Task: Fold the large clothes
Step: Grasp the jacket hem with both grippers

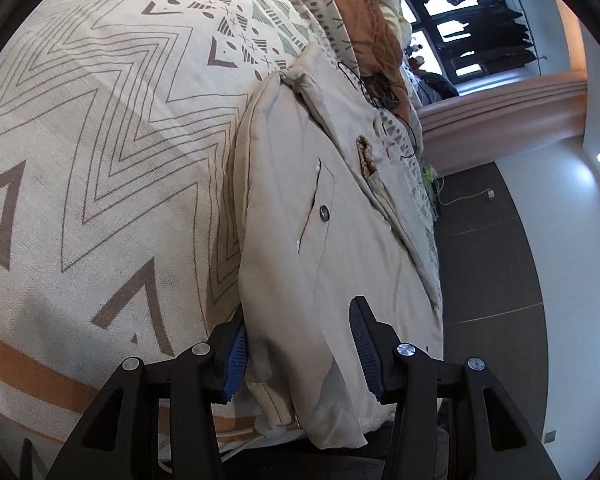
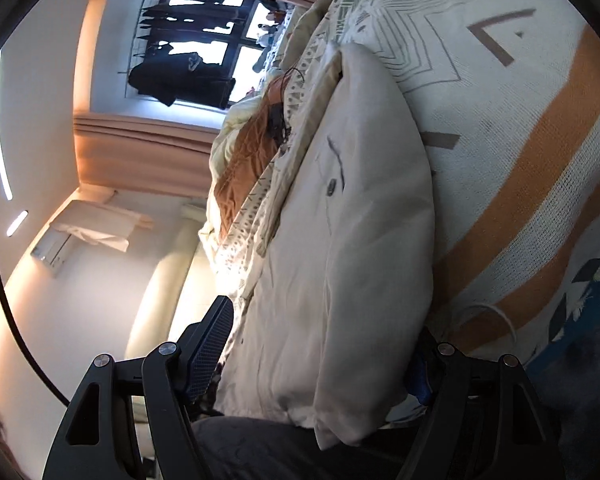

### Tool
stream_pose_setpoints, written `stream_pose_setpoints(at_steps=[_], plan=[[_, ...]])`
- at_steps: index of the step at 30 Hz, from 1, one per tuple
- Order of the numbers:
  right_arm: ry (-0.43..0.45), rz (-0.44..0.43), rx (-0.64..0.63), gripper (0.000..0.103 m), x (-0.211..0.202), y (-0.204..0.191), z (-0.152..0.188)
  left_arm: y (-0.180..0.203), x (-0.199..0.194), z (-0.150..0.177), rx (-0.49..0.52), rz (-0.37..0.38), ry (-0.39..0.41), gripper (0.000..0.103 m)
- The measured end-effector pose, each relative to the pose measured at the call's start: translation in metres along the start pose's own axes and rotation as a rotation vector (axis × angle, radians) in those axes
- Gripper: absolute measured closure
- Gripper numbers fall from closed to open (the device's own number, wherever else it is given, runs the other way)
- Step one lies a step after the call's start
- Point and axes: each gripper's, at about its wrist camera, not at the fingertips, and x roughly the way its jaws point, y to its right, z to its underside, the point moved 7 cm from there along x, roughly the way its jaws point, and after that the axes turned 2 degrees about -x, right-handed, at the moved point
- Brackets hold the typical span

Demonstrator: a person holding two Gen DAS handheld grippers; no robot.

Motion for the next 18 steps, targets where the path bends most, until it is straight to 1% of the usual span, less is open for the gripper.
stream_pose_setpoints(at_steps=[2, 5, 9, 12, 14, 18], plan=[[0.008, -0.001, 0.014, 0.027, 0.003, -0.001, -0.004, 0.001, 0.006, -0.001, 0.009, -0.019, -0.009, 0.054], [0.014, 0.023, -0.016, 0.027, 0.01, -0.011, -0.015, 0.002, 0.016, -0.002, 0.018, -0.044, -0.027, 0.054], [0.05, 0.055, -0.049, 0.027, 0.011, -0.018, -0.034, 0.002, 0.031, -0.003, 0.013, -0.044, -0.045, 0.054], [0.087, 0.053, -0.031, 0.027, 0.006, -0.015, -0.045, 0.007, 0.038, -0.009, 0.019, -0.045, -0.039, 0.054], [0.081, 0.036, 0.001, 0.026, 0.006, -0.012, -0.043, 0.01, 0.042, -0.012, 0.02, -0.044, -0.035, 0.054], [0.029, -0.028, 0.032, 0.026, 0.001, -0.01, -0.022, 0.014, 0.046, -0.012, 0.026, -0.051, -0.034, 0.054]])
